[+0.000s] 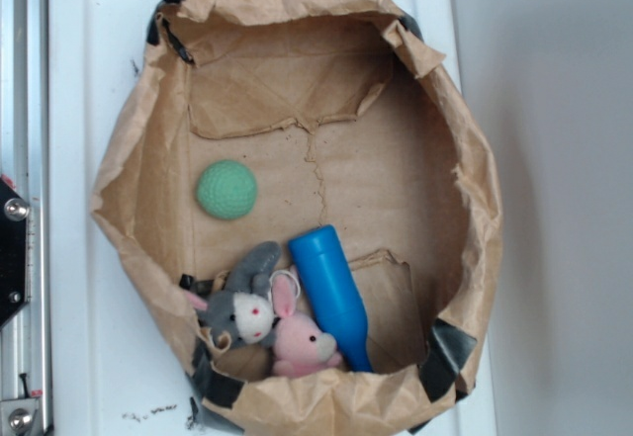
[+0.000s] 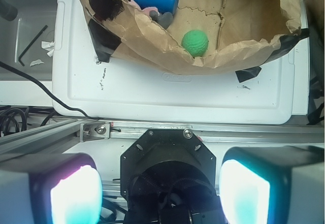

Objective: Grab the green ball.

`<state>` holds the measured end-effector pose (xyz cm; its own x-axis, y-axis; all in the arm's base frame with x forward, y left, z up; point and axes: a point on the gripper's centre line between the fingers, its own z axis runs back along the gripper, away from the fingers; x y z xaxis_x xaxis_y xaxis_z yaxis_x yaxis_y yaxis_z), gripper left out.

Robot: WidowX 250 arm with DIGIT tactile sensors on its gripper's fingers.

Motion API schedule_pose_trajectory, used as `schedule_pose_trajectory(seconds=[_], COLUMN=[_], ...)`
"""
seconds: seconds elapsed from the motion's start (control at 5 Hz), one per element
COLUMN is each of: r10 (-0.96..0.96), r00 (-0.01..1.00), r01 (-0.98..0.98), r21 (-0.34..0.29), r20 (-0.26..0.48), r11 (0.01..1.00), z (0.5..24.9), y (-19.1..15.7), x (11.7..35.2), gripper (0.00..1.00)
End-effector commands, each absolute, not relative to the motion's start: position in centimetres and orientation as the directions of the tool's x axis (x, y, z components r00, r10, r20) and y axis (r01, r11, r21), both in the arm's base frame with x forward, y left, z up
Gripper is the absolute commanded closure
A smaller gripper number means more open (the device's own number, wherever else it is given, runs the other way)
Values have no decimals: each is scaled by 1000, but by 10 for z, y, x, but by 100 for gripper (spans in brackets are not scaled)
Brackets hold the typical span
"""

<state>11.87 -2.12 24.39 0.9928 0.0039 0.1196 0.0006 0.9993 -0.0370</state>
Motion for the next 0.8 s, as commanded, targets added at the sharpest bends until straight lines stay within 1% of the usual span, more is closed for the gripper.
schedule_pose_trajectory(seconds=[0.0, 0.2, 0.4, 0.6], r10=[4, 77, 213, 444], r00=[993, 990, 963, 867], r01=[1, -67, -185, -405], r21=[-37, -81, -170, -199], r20=[120, 121, 163, 226], r11=[999, 994, 968, 892], z=[244, 248, 246, 232], y=[-21, -22, -16, 7], x=[119, 162, 197, 222], gripper=[0, 0, 0, 0])
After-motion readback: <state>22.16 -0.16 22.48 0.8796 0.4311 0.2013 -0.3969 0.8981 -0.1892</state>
